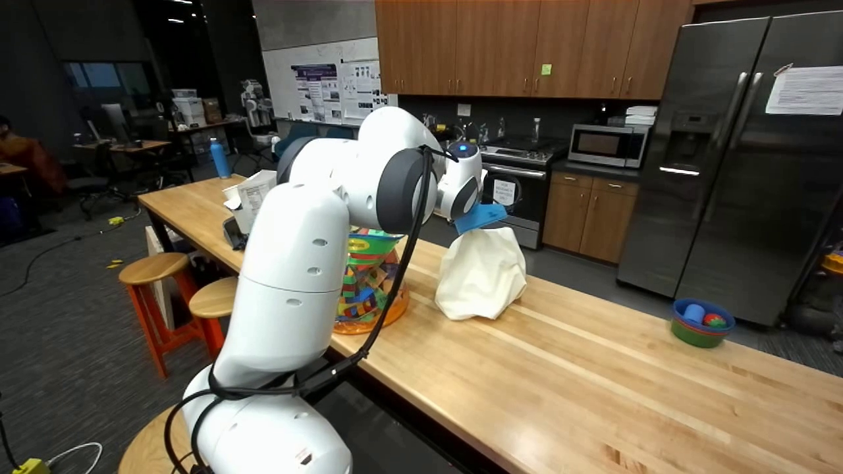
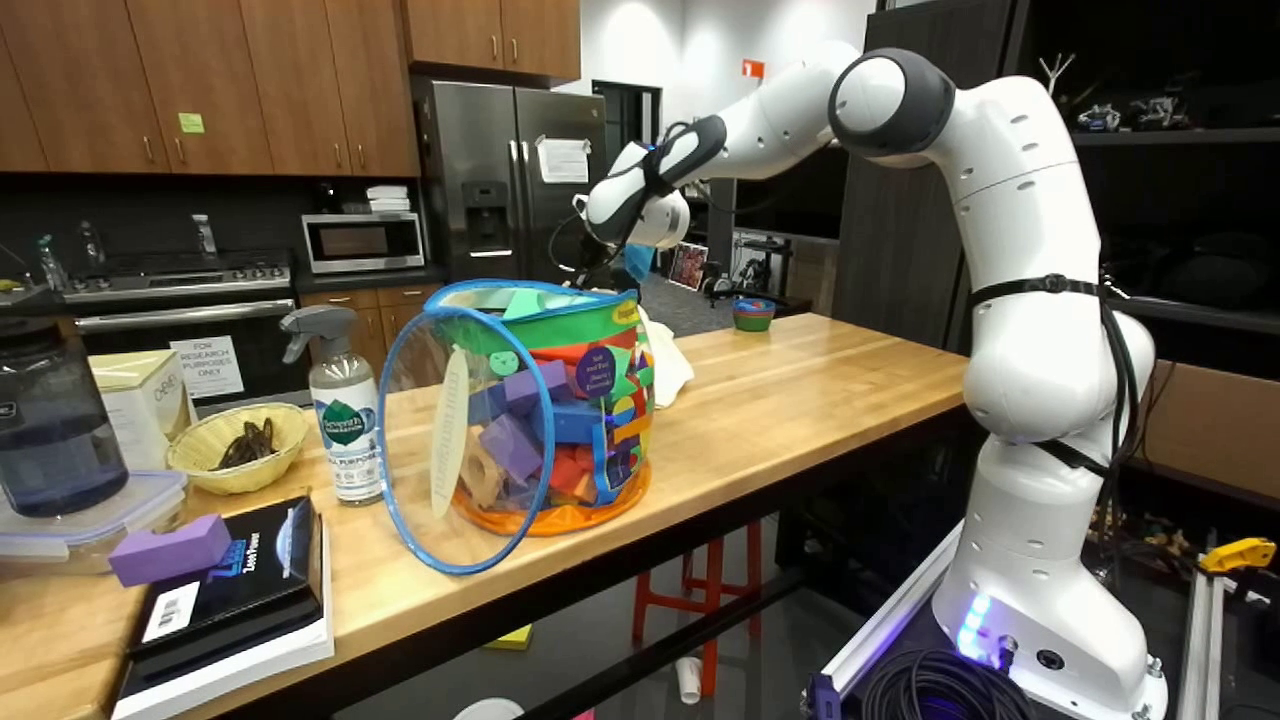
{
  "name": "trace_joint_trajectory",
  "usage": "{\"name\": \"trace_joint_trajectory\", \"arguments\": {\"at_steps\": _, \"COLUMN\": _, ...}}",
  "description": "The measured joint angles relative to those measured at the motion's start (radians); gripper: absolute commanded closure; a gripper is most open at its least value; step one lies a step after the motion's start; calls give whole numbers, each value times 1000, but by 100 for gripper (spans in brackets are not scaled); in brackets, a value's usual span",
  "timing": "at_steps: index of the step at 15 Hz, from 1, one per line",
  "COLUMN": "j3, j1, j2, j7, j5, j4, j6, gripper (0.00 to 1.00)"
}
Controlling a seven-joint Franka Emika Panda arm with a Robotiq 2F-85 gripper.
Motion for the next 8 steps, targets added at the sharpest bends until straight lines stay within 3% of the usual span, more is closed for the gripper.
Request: {"name": "trace_joint_trajectory", "arguments": {"at_steps": 8, "j3": -12, "j1": -22, "j2": -139, "j7": 1, "j5": 104, "j4": -245, "j6": -1, "gripper": 99}}
